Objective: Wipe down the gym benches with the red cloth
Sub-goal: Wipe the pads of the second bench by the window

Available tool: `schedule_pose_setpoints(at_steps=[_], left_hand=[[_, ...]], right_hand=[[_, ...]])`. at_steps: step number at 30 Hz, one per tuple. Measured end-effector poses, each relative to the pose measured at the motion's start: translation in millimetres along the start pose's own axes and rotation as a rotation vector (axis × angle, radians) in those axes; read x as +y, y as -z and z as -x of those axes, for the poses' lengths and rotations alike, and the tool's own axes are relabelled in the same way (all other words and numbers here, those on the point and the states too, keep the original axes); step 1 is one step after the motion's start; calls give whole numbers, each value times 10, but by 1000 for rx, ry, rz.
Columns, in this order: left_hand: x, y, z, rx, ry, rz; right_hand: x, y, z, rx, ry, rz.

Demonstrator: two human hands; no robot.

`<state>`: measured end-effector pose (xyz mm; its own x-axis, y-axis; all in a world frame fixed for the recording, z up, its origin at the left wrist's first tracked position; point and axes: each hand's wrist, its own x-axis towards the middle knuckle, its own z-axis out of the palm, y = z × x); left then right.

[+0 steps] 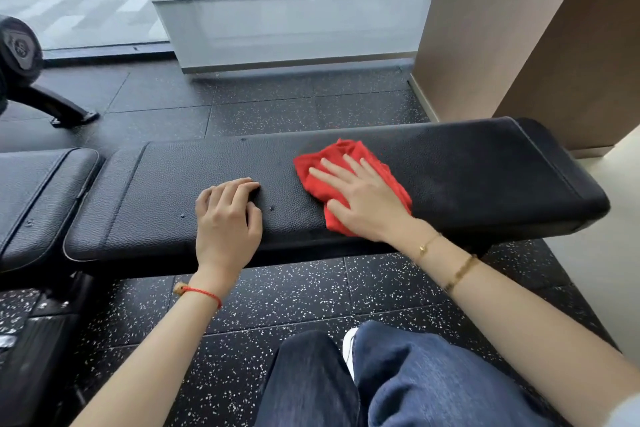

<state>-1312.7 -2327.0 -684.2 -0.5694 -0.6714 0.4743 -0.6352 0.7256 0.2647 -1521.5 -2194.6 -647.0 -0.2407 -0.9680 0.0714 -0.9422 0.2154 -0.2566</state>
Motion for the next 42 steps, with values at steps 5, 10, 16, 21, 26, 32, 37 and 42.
schedule_pose_setpoints(at_steps=[5, 10, 16, 21, 26, 32, 37, 42], left_hand=[[-2, -3, -3, 18, -12, 3], [5, -21, 4, 23, -3, -6], [-4, -21, 15, 33, -1, -11], [7, 12, -2, 10, -7, -13], [217, 47, -64, 21, -45, 19], [787, -64, -216, 34, -190, 68], [951, -245, -196, -2, -246, 46], [977, -349, -128, -19, -249, 59]], right_hand=[[378, 126, 308, 41, -63, 13], [668, 143, -140, 84, -373, 44], [301, 42, -343, 57, -245, 16], [255, 42, 30, 72, -74, 13], [635, 130, 180, 91, -156, 33], [716, 176, -186, 105, -435, 42], [454, 111, 90, 78, -220, 25], [682, 187, 585, 108, -204, 11]])
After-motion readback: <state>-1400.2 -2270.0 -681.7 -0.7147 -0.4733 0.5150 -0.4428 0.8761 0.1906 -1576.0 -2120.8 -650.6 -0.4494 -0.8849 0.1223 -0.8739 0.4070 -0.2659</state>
